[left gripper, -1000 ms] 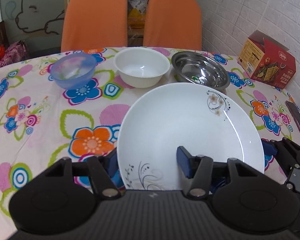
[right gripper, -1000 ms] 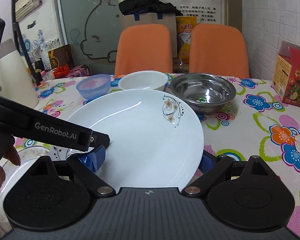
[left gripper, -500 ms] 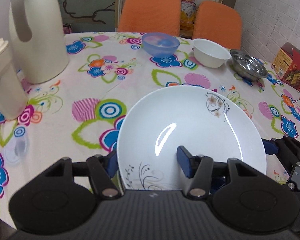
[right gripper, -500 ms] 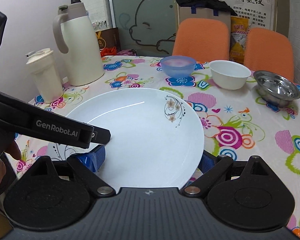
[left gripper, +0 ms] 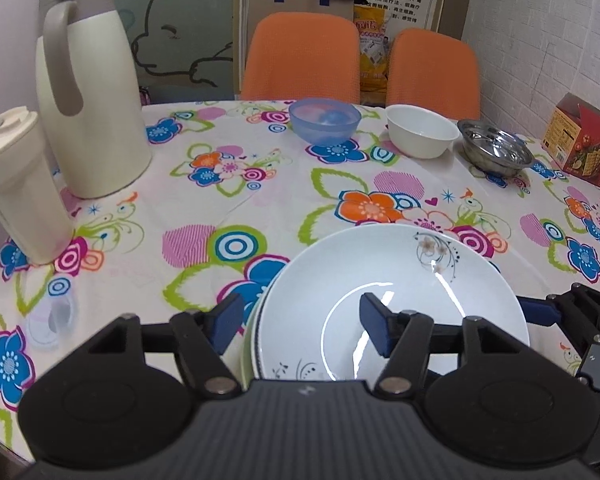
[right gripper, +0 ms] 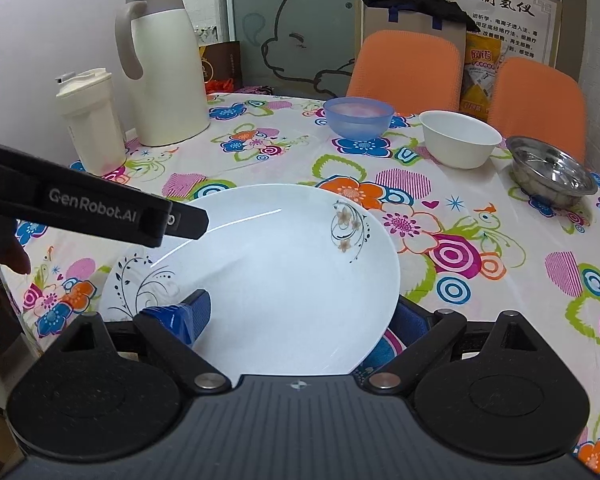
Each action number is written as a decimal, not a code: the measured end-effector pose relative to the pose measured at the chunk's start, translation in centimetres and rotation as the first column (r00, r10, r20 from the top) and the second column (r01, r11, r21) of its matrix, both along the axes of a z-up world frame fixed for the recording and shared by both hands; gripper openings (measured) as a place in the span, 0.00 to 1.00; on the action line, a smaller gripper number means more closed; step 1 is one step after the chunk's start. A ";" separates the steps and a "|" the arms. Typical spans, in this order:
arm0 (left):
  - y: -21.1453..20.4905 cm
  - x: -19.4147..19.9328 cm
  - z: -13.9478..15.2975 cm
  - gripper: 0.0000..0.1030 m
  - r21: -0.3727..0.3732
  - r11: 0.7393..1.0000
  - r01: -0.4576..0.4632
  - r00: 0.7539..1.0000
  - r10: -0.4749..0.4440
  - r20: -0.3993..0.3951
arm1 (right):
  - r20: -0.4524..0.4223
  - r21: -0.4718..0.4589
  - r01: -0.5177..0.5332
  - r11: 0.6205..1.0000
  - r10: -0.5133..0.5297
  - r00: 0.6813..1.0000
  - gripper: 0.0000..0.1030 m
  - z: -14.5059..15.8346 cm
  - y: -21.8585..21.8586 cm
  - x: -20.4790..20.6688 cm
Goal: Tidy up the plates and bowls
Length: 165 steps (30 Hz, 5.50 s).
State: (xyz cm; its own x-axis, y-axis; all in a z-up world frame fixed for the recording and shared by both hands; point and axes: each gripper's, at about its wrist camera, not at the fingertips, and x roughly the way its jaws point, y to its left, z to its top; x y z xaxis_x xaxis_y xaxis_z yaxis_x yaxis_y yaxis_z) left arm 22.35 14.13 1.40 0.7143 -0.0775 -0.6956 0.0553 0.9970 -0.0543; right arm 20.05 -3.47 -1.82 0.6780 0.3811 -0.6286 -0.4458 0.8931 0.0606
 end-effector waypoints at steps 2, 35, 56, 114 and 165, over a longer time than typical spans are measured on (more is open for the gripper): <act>0.2 -0.1 0.4 0.62 -0.003 1.000 -0.002 1.000 0.002 0.013 | -0.008 0.011 -0.003 1.000 0.003 1.000 0.79 0.0 -0.2 0.1; -6.8 5.4 1.8 0.71 -0.096 0.986 0.137 0.990 -0.139 -0.016 | -0.021 -0.025 0.399 0.916 -0.400 0.916 0.79 4.7 -20.0 18.4; -7.0 7.9 1.8 0.72 -0.123 0.985 0.119 0.992 -0.123 -0.024 | -0.406 -0.301 0.201 0.932 -0.316 0.857 0.79 -0.8 -19.8 28.4; -19.5 9.6 -2.6 0.08 -0.155 0.950 0.272 0.916 -0.305 -0.260 | -0.161 -0.136 0.060 0.989 -0.082 0.984 0.78 -0.2 -16.5 8.4; -11.2 27.9 0.5 0.76 -0.288 0.952 -0.106 0.974 0.042 -0.223 | -0.116 -0.095 0.053 0.994 -0.064 0.991 0.77 4.3 -14.3 27.1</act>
State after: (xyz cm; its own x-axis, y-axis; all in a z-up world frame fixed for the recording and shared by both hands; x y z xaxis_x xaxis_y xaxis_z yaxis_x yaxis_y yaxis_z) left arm 50.29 2.95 1.88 0.5650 -0.2554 -0.7846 -0.0632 0.9347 -0.3498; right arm 47.12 -17.80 2.46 0.6159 0.2804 -0.7362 -0.3876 0.9214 0.0267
